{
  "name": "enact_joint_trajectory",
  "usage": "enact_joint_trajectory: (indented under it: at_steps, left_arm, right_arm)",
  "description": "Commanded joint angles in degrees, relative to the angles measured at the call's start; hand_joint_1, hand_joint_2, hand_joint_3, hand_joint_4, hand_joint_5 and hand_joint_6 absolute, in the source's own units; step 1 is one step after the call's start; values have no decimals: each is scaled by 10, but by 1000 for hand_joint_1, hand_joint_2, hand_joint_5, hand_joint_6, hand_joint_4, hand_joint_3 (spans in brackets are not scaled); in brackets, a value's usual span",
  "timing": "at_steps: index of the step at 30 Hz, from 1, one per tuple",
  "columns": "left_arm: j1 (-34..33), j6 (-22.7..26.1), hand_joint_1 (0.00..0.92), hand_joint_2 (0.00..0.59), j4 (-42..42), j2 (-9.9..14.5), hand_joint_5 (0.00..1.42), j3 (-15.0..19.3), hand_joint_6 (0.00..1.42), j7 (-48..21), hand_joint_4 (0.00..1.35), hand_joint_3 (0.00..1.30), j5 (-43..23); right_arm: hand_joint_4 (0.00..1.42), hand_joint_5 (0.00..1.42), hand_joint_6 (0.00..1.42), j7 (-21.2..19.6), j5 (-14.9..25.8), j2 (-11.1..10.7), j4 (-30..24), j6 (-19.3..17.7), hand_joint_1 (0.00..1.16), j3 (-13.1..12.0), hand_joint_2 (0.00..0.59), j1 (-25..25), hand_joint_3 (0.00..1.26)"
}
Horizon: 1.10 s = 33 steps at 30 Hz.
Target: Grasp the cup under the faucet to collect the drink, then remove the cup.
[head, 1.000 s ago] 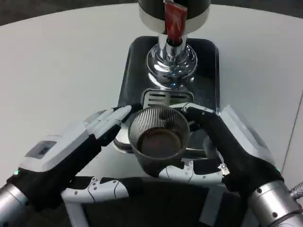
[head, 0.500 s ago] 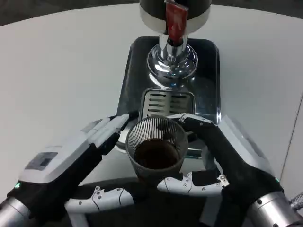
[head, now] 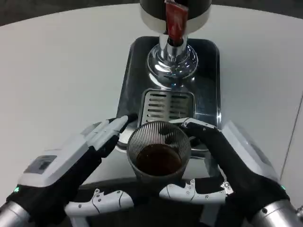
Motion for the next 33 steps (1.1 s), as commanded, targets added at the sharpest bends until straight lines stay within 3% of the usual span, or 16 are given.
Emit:
enact_joint_trajectory:
  at_steps: [1,33]
  left_arm:
    - [20,-6,0,59,-8,0,0,5,0,8,0,0,-3]
    - [11,-17,0,62,8,3,0,-2,0,4,0,0,-8]
  right_arm:
    - [1107,1297,1424,-2,0,9,-27,-6,1022,5,293,15,841]
    - [1107,1297,1424,6,0,12,-24,-6,1026,2,285,16,841]
